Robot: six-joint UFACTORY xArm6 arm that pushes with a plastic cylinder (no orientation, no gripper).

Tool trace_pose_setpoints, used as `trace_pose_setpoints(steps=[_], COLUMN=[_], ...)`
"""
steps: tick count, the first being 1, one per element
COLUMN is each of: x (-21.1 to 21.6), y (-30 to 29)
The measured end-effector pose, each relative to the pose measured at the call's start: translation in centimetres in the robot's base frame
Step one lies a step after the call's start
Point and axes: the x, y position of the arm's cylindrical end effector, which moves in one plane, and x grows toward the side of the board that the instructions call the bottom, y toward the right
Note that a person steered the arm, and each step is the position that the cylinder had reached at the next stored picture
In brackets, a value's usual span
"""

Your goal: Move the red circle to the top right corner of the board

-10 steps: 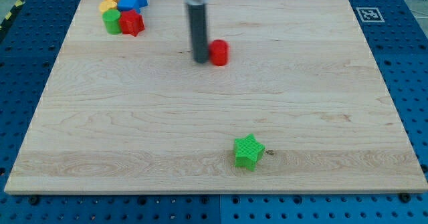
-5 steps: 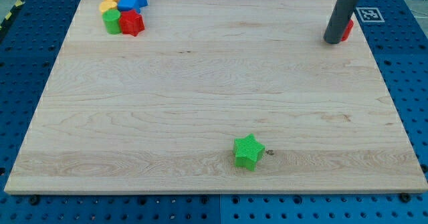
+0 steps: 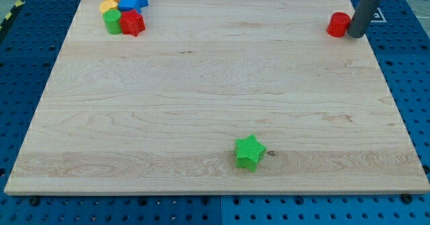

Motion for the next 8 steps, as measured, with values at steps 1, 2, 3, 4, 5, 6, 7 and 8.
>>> trace_pose_setpoints(steps=[1,2,3,4,5,6,7,8], x=[2.1,2.1,-0.4,-2.5,-4.1,-5.6,-5.6,-1.1], y=[-0.5,-2.2,-2.2,-2.2,-2.2,-2.2,-2.2,-3.6])
